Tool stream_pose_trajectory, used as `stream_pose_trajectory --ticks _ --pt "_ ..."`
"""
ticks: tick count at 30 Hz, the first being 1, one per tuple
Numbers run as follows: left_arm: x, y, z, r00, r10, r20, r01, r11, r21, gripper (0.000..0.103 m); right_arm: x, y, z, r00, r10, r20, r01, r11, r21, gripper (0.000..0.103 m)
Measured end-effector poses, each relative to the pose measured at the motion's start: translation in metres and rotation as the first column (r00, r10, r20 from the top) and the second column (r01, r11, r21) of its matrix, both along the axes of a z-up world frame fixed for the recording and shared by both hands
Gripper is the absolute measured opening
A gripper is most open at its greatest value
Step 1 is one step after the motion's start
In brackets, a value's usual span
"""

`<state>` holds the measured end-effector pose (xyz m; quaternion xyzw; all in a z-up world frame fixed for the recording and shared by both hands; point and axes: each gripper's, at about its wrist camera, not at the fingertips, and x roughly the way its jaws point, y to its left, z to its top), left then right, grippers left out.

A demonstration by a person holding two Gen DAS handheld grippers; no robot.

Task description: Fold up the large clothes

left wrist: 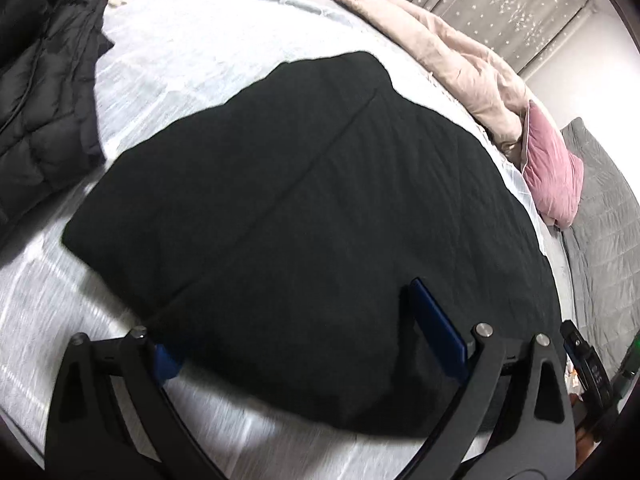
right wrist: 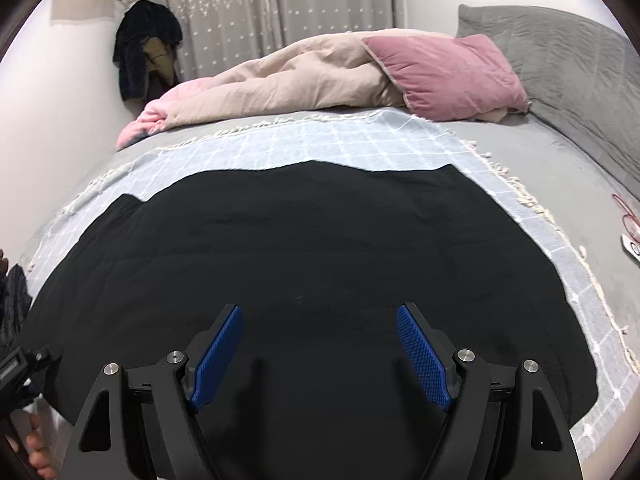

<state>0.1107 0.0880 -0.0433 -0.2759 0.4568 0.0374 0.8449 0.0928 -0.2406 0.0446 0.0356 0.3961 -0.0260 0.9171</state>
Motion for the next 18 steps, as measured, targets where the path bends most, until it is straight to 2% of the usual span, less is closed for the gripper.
stream_pose_trajectory --ticks 4,6,8,11,13,15,18 --pt "0.011 0.003 -0.002 0.998 0.050 0.047 -0.049 0.999 -0.016 0.084 0.004 0.014 -0.006 0.999 0.040 -0.021 -0.041 0.998 -0.038 0.080" --pt "0.013 0.014 -0.001 0.993 0.096 0.071 -0.092 0.994 -0.054 0.071 0.007 0.022 -0.010 0.998 0.059 -0.030 -0.061 0.996 -0.070 0.080" --pt "0.018 0.022 0.000 0.988 0.130 0.089 -0.122 0.988 -0.097 0.048 0.011 0.031 -0.016 0.996 0.081 -0.044 -0.085 0.992 -0.096 0.080" --pt "0.025 0.031 0.014 0.978 0.161 0.136 -0.140 0.978 -0.154 0.029 0.013 0.045 -0.020 0.991 0.124 -0.051 -0.129 0.985 -0.112 0.080" --pt "0.024 0.029 0.036 0.967 0.150 0.204 -0.123 0.982 -0.141 0.026 0.009 0.055 -0.021 0.987 0.157 -0.043 -0.162 0.977 -0.141 0.080" --pt "0.020 0.024 0.065 0.949 0.115 0.294 -0.094 0.992 -0.084 0.026 0.004 0.066 -0.021 0.979 0.202 -0.033 -0.204 0.965 -0.167 0.080" --pt "0.014 0.020 0.096 0.923 0.064 0.379 -0.068 0.998 -0.004 0.026 -0.005 0.073 -0.017 0.964 0.266 -0.005 -0.264 0.954 -0.140 0.080"
